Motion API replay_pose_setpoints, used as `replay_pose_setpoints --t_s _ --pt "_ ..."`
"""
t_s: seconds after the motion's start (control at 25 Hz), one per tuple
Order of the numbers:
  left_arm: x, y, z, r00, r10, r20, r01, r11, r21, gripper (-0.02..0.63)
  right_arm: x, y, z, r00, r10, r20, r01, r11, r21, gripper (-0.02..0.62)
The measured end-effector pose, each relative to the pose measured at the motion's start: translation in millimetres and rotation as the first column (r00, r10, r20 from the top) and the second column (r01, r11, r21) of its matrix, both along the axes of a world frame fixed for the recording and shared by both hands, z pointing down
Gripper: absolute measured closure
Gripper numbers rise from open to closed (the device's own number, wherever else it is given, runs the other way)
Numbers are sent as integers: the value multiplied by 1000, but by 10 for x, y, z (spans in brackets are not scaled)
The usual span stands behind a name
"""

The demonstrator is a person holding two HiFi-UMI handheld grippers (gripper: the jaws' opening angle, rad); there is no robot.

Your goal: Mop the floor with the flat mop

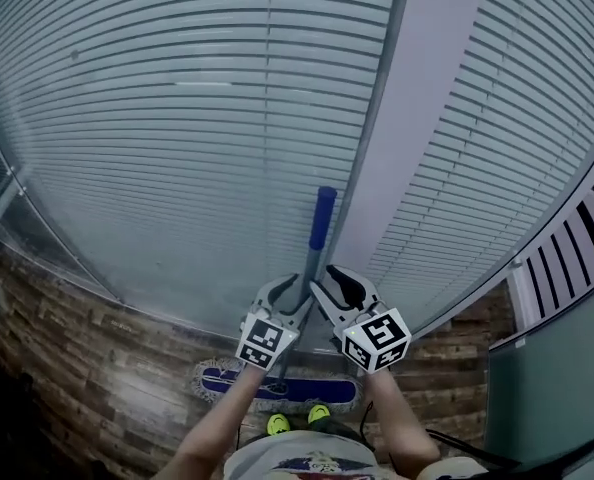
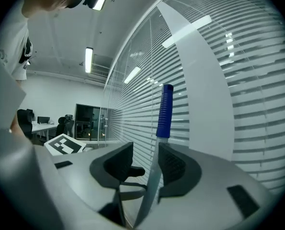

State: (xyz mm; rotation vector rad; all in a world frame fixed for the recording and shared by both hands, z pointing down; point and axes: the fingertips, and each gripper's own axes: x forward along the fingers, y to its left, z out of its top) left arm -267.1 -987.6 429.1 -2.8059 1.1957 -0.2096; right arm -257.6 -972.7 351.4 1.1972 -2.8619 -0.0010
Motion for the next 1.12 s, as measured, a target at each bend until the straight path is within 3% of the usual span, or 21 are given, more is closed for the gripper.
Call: replay_pose_setpoints --t_s 0.16,0.36,0.48,0.6,0.8,1.12 --pt "78 -152 31 1000 15 -17 -15 999 -37 393 17 -214 -44 1000 12 -13 -12 1000 -6 448" --pt "215 -399 36 998 62 14 -61 997 -55 394 -42 -554 -178 999 5 -34 -5 1000 -3 442" --pt "300 -403 49 996 92 19 -91 995 -47 463 -77 -648 -250 999 -16 -45 17 1000 10 442" --pt "280 -388 55 996 83 -26 -85 995 -59 472 -138 -670 -312 998 -41 -38 42 999 13 442" --pt "200 -45 23 996 74 -51 -76 996 -46 487 -271 -344 -411 996 -81 -34 82 996 33 442" --pt "166 378 -17 998 53 -22 -53 998 -20 492 -313 121 -532 996 -81 -44 85 993 87 442"
